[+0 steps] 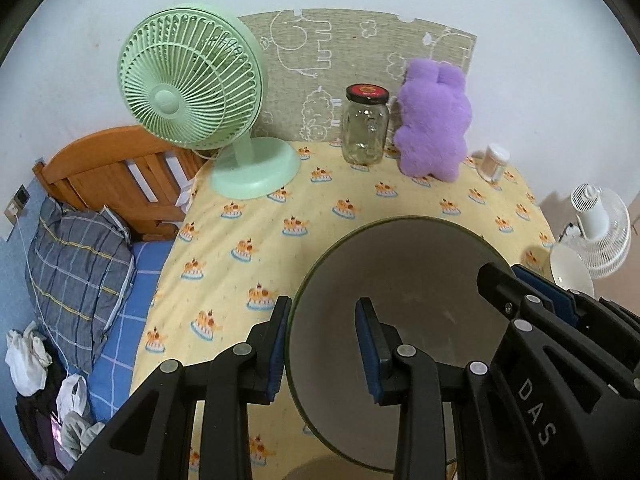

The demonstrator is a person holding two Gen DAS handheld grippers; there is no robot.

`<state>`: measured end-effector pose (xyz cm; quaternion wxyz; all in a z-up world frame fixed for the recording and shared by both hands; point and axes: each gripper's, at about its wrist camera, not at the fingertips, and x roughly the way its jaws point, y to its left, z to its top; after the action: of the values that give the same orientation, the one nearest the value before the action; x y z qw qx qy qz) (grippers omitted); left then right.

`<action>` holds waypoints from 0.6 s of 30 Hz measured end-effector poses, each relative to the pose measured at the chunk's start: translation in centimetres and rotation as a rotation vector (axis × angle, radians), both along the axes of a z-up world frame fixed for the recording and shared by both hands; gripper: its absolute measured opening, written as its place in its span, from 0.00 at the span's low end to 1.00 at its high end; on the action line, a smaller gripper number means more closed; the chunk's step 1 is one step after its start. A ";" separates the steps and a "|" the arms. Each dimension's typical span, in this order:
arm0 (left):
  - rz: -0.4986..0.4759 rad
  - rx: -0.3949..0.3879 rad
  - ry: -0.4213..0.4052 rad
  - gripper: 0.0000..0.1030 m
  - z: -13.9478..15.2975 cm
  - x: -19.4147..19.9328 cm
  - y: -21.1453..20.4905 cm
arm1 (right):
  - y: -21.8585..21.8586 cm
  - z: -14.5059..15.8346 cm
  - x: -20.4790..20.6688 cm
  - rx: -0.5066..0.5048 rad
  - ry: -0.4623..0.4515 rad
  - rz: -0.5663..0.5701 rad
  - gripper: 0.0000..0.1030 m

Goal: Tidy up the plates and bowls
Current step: 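Lift the bowl with both grippers and carry it toward the plate stack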

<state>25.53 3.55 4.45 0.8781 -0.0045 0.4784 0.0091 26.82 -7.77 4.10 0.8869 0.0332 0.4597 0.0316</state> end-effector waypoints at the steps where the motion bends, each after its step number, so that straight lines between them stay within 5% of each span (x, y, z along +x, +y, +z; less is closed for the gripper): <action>1: -0.004 0.000 -0.001 0.30 0.1 -0.5 0.1 | 0.0 0.0 -0.6 -0.001 0.001 -0.003 0.20; 18: -0.095 -0.012 0.011 0.30 -0.4 -9.3 2.1 | 2.2 -0.3 -11.0 -0.024 0.014 -0.082 0.20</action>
<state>16.18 5.63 4.08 0.8748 0.0129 0.4831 -0.0352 15.85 -5.56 3.83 0.8846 0.0417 0.4644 -0.0106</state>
